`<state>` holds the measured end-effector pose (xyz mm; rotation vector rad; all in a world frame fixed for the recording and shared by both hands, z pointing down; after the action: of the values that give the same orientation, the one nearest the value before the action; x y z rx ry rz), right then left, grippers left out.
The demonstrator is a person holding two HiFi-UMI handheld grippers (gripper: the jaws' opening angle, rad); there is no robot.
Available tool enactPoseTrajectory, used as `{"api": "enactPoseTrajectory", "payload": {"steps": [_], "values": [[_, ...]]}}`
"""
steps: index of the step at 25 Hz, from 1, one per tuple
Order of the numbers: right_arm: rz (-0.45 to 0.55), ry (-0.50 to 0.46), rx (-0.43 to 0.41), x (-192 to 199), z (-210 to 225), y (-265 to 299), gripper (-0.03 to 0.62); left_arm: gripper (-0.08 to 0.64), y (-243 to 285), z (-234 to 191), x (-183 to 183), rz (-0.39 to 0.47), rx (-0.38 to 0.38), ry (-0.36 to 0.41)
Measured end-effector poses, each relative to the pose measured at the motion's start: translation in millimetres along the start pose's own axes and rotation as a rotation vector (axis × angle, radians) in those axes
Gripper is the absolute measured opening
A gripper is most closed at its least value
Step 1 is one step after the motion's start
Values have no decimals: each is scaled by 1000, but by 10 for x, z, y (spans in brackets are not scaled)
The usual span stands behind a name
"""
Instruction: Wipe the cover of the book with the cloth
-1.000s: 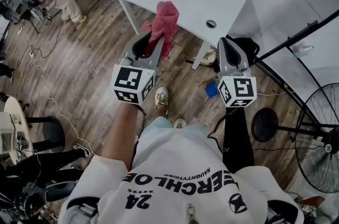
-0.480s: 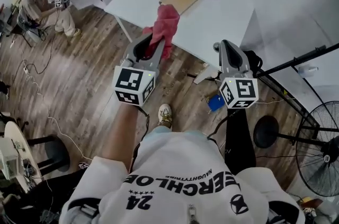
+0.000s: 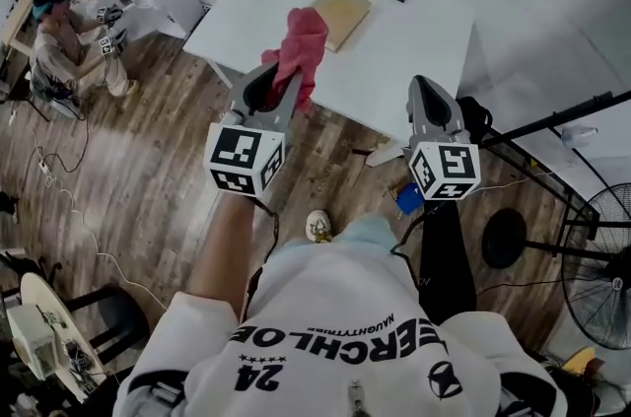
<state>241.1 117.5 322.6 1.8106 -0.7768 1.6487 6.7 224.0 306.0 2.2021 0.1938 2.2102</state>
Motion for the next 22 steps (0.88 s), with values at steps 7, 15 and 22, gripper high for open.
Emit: {"api": "enactPoseTrajectory", "payload": {"steps": [7, 15, 22], "values": [[-9, -5, 14, 40, 61, 412, -5, 152, 283, -272, 6, 0, 17, -4], [-6, 14, 20, 181, 305, 1280, -5, 152, 1032, -705, 68, -30, 49, 19], [-26, -17, 23, 197, 728, 2144, -5, 152, 2017, -1030, 1, -60, 115, 56]]}}
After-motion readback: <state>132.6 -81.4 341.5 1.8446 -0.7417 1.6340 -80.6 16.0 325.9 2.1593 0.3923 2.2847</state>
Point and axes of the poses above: the fingertips, and each gripper's own axes: y forward along the fingers, z to its right, x out of its underside, the point moved 5 cm from there along -y, backward along the fingers, and after that the axes turned 2 degrees about -y, right-handed, at the moved point
